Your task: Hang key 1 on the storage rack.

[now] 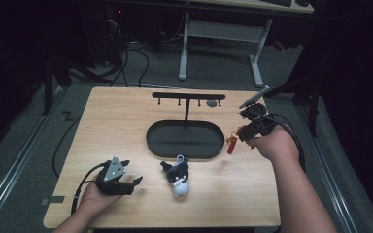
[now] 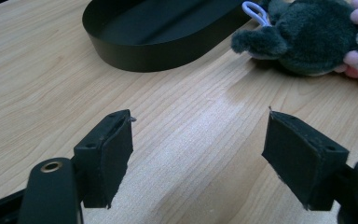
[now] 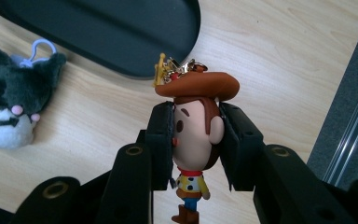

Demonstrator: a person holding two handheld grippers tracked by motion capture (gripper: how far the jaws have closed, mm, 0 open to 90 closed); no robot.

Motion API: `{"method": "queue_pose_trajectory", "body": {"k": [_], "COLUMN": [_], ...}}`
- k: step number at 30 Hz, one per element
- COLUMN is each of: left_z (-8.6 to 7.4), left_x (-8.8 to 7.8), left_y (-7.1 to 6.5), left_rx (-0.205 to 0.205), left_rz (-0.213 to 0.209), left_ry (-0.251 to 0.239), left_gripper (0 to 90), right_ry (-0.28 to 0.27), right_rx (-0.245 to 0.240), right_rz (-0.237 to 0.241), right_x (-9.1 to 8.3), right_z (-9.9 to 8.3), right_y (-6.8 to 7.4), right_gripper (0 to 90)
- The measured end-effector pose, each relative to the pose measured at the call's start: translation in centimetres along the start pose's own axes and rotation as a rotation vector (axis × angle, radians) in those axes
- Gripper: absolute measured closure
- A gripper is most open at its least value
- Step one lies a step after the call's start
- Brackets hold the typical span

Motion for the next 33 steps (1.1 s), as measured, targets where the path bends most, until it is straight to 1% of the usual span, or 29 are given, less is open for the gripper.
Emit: {"method": "queue_pose_trajectory", "body": {"k": [3,6,8,15,18,22,24,33], "left_z": [0.0,0.0,0.0,0.0,0.0,0.0,-0.1,-0.1], "left_x": [0.0,0.0,0.0,0.0,0.0,0.0,0.0,0.1], "left_y": [0.0,0.1,0.1,0.1,0.0,0.1,0.1,0.1], "left_rx": [0.0,-0.002,-0.002,0.0,0.0,-0.002,-0.001,-0.001], "left_rz": [-0.001,-0.002,-0.002,-0.007,-0.007,-0.007,-0.01,-0.013], "left_ry": [0.0,-0.003,-0.002,0.001,0.0,0.0,0.002,0.005], "left_gripper": [24.2,24.2,24.2,24.3,24.2,24.3,24.3,24.3], "right_ry": [0.0,-0.005,-0.012,-0.011,-0.027,-0.031,-0.039,-0.057], "right_rx": [0.001,-0.007,-0.004,-0.011,-0.006,-0.01,-0.006,-0.003], "right_rz": [0.0,-0.011,-0.008,-0.022,-0.007,-0.012,-0.004,0.003], "right_x": [0.1,0.2,0.3,0.2,0.0,-0.1,-0.1,0.0], "right_z": [0.8,1.6,2.1,3.8,4.6,5.5,5.9,7.8], "right_y": [0.3,0.5,0.7,1.1,1.4,1.6,1.8,2.3], "right_gripper": [67.5,67.5,67.5,67.5,67.5,67.5,67.5,67.5]}}
Point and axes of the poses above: each handheld gripper's, and its own axes: x roughly forward along the jaws, z roughly out of its top, y roughly to its left, the point moved 8 cm from there along x, roughly forward along the jaws, and after that the axes turned 11 degrees about x, right-handed, at the moved point
